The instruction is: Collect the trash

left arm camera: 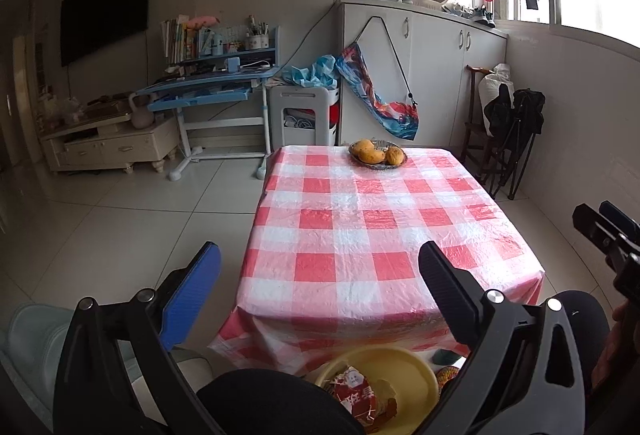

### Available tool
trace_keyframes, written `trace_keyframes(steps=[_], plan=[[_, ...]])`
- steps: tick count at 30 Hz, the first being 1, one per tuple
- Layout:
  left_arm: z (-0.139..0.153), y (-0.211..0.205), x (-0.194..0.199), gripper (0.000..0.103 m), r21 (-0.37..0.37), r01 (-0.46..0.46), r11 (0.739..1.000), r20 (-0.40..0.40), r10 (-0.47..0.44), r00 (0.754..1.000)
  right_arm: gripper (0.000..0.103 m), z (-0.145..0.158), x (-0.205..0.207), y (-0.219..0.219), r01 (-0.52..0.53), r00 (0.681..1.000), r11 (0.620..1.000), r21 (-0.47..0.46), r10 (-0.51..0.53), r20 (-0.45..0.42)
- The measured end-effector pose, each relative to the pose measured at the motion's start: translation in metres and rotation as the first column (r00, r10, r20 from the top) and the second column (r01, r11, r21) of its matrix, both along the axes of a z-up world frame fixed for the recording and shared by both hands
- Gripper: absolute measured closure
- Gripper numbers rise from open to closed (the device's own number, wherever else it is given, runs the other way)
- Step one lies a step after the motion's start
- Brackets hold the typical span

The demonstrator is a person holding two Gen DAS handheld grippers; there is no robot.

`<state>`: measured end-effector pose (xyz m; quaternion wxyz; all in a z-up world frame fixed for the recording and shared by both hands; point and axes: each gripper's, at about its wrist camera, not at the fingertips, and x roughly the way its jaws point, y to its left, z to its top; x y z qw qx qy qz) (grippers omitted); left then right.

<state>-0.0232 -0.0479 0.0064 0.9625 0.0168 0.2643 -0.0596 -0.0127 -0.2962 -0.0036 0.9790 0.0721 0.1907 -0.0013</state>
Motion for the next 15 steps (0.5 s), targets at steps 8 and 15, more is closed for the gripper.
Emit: trace_keyframes(steps=[8, 15], plan=[[-0.015, -0.003, 0.004, 0.008, 0.013, 0.015, 1.000, -0.031, -0.014, 0.999, 0.008, -0.014, 0.008, -0.010, 0.028, 0.999, 0.999, 0.042, -0.027, -0.033], [-0.021, 0.002, 0.010, 0.008, -0.025, -0.010, 1.000, -0.057, 0.009, 0.998, 0.007, -0.019, 0.008, -0.008, 0.032, 0.999, 0.999, 0.038, -0.031, -0.037]])
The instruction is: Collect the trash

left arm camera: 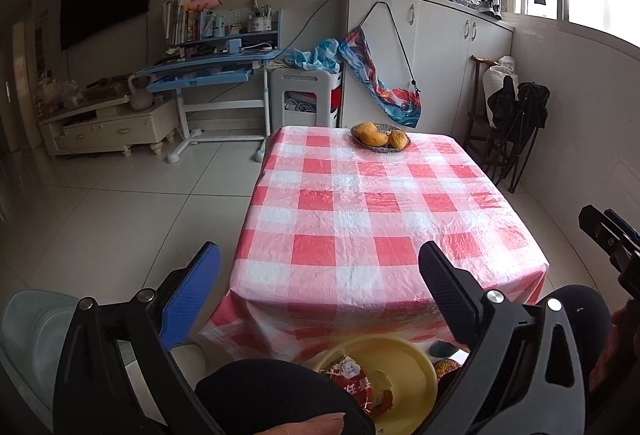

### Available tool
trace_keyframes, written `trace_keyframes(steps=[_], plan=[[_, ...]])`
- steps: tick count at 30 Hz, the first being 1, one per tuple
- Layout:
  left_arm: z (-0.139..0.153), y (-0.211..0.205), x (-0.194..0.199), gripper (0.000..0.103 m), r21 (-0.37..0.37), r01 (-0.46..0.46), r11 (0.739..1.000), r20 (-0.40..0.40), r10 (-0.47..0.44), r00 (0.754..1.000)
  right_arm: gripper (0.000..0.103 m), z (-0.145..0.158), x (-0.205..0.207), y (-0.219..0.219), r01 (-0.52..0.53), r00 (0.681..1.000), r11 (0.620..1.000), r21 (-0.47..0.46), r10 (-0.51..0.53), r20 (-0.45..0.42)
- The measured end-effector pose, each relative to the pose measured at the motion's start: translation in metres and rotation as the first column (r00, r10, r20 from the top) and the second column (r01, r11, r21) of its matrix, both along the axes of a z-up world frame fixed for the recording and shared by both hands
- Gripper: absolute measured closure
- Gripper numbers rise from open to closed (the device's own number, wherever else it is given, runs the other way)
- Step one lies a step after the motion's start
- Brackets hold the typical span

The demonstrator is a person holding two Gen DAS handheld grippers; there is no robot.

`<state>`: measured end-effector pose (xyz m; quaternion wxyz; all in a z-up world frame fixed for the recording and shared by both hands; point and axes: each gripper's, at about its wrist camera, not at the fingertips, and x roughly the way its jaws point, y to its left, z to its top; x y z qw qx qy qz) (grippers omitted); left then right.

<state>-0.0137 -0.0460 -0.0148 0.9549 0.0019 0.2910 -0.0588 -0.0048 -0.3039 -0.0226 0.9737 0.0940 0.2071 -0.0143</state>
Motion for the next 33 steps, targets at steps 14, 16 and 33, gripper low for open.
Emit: trace_keyframes(steps=[14, 16, 33], plan=[[-0.003, 0.004, 0.004, 0.008, -0.004, -0.041, 0.999, -0.001, 0.041, 0.999, 0.007, -0.002, -0.002, 0.016, -0.007, 1.000, 0.995, -0.104, 0.007, 0.004], [-0.003, 0.005, 0.005, 0.008, -0.013, -0.049, 0.999, -0.003, 0.049, 0.999, 0.007, -0.003, -0.001, 0.016, -0.005, 1.000, 0.995, -0.100, 0.005, 0.001], [-0.004, 0.005, 0.005, 0.008, -0.014, -0.048, 0.999, 0.000, 0.048, 0.999, 0.007, -0.003, 0.001, 0.015, -0.002, 1.000, 0.994, -0.108, 0.002, -0.004]])
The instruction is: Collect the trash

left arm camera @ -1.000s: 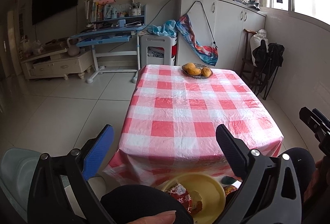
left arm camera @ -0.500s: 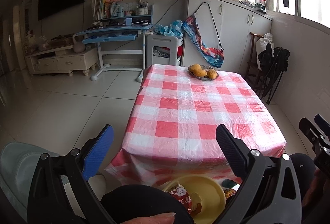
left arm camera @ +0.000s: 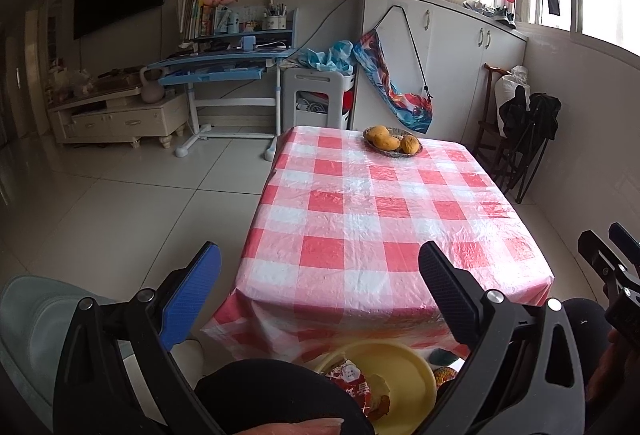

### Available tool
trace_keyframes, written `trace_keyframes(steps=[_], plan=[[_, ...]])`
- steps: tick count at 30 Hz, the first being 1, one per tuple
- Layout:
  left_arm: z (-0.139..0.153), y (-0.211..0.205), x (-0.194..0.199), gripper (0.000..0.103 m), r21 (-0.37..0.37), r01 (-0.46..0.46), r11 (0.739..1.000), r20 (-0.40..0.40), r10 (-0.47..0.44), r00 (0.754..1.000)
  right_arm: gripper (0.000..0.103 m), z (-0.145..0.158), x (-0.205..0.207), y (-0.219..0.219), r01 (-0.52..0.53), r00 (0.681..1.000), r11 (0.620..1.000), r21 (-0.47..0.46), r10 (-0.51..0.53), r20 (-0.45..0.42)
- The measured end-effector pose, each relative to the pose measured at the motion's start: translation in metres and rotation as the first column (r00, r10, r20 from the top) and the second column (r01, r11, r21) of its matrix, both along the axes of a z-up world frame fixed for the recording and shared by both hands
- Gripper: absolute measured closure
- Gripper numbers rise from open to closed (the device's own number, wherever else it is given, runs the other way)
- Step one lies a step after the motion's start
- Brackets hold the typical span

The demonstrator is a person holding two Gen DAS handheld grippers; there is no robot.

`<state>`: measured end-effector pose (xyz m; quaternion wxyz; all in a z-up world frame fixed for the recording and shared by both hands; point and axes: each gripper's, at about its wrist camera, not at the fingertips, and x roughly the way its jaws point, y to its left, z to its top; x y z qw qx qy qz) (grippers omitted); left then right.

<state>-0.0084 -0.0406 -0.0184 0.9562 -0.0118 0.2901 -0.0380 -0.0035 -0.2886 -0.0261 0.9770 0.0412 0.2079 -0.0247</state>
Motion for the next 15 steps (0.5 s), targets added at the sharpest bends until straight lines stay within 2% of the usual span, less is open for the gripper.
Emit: trace_keyframes(steps=[15], plan=[[0.0009, -0.0016, -0.0009, 0.008, 0.006, 0.002, 1.000, 0.004, -0.002, 1.000, 0.007, 0.0018, 0.0006, -0.0029, 0.002, 1.000, 1.000, -0.009, -0.002, -0.002]])
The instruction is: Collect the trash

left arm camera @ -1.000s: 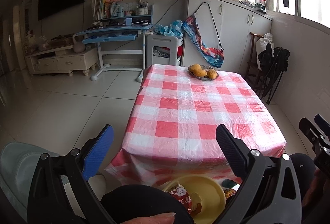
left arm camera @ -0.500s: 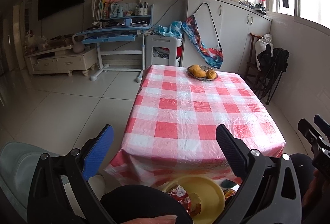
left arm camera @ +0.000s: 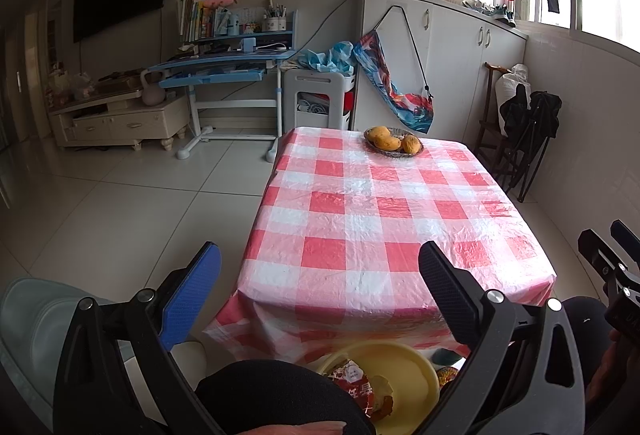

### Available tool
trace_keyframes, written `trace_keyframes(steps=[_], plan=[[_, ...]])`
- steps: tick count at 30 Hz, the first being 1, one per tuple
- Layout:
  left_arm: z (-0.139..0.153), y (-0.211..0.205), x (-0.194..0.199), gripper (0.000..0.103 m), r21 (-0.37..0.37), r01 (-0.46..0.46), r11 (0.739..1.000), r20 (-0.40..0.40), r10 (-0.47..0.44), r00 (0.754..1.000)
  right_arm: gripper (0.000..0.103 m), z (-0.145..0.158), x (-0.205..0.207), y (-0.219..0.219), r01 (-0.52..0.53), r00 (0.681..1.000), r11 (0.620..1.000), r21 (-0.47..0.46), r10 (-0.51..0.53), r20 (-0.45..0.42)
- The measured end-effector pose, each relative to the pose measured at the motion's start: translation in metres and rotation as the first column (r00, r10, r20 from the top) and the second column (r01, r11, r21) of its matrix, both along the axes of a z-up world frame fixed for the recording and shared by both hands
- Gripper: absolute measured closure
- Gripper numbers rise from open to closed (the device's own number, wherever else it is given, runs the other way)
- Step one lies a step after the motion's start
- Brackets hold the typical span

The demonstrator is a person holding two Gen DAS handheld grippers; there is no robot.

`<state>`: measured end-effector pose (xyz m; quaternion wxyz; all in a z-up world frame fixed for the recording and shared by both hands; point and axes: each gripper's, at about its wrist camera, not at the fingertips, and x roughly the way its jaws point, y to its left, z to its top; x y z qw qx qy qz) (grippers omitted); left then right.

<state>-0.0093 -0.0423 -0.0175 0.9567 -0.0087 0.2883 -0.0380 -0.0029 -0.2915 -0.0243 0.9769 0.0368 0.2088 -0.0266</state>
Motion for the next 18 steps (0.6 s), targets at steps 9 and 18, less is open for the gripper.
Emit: trace_keyframes(steps=[9, 18], plan=[[-0.0002, -0.0005, 0.0002, 0.008, 0.001, 0.000, 1.000, 0.001, 0.000, 1.000, 0.007, 0.0000, -0.0001, 0.0008, 0.000, 1.000, 1.000, -0.002, 0.000, 0.000], [-0.0003, -0.0014, 0.0001, 0.008, 0.003, 0.000, 1.000, 0.001, 0.000, 1.000, 0.007, 0.0000, -0.0003, 0.0022, -0.001, 1.000, 1.000, -0.004, 0.001, -0.001]])
